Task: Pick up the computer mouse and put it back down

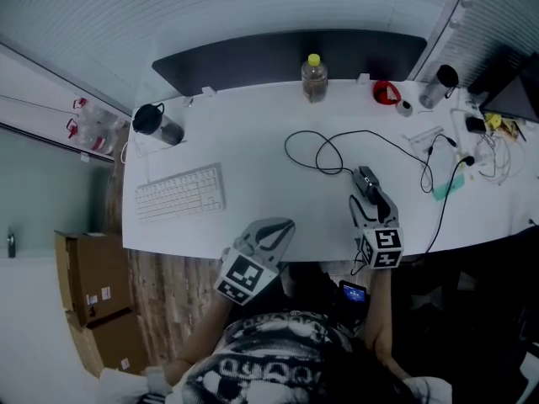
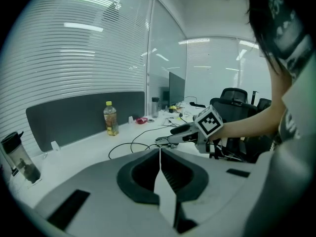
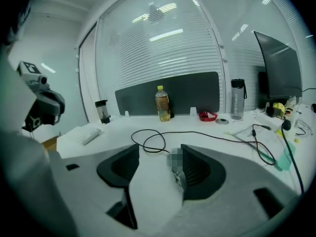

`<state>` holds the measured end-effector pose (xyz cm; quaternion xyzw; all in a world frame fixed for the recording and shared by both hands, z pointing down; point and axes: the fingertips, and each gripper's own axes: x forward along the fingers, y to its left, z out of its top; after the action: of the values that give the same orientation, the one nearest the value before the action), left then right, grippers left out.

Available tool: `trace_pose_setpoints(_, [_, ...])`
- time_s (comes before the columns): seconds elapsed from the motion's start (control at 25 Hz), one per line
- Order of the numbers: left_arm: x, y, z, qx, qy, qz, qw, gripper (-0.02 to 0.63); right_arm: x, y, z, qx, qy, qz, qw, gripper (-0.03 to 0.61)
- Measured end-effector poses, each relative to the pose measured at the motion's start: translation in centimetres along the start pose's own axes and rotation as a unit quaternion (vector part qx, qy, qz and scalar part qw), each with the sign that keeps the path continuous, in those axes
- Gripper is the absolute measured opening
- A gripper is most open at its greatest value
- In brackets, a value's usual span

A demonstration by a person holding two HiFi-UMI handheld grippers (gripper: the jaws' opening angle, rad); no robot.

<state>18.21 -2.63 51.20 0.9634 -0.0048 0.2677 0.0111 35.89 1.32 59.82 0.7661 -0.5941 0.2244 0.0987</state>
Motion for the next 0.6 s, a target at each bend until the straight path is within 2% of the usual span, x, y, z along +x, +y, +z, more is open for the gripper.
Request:
trace_pose_setpoints(0.32, [-1.1, -0.3, -0.7, 0.012, 0.0, -0.023, 0.9997, 0.005, -3.6, 6.6, -0.6, 0.009, -0.003, 0.031, 0.999, 0.233])
trace_pose_setpoints(0.6, [-5.7, -0.6, -2.0, 0.029, -0.015, -0.045, 0.9985, 0.005, -5.8, 12.5, -0.6, 0.015, -0.016, 0.024, 0.999, 0.221])
